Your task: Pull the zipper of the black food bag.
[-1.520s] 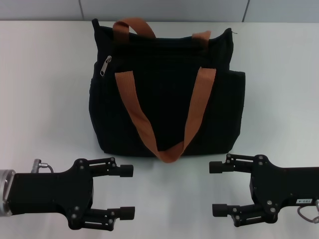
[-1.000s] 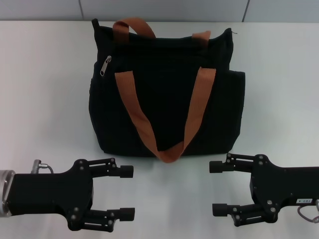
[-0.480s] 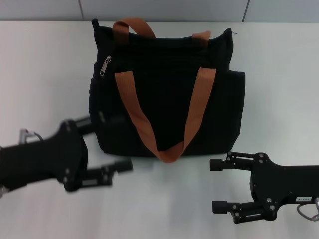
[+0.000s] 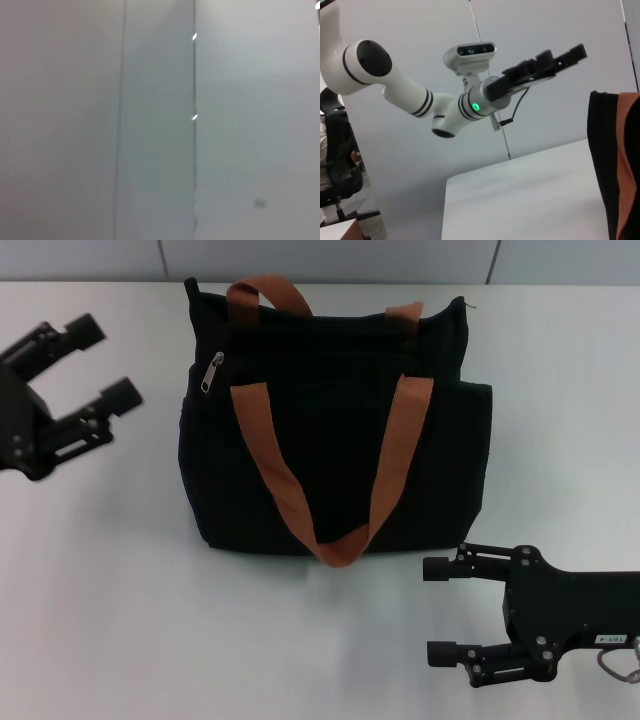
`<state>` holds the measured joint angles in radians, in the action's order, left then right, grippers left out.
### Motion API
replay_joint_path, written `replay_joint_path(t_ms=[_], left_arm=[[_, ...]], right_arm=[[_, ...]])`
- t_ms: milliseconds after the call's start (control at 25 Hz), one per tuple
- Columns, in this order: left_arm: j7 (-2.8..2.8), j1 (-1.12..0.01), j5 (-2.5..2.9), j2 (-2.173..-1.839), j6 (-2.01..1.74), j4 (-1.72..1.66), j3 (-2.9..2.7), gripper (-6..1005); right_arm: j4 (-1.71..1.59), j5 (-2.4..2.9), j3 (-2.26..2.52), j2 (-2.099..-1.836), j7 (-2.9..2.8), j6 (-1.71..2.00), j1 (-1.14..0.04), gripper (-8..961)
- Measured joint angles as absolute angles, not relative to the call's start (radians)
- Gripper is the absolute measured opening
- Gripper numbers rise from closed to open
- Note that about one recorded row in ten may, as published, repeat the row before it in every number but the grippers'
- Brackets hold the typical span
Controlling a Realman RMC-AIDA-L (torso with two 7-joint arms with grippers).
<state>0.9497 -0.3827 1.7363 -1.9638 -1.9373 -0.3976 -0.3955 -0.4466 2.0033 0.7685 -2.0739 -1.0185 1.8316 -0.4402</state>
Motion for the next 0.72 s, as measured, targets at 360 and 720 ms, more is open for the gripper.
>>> replay_joint_path(t_ms=[360, 720], left_arm=[[0.983, -0.393, 1.898, -1.908, -1.779, -0.475, -0.425, 799], [0.983, -0.389, 1.943, -1.917, -1.722, -0.49, -0.42, 800]], right_arm=[[-0.448, 2.002, 0.765, -2.071, -1.022, 1.832, -0.442, 826], [-0.448, 2.002, 0.756, -2.072, -1.025, 1.833, -0.446, 825]])
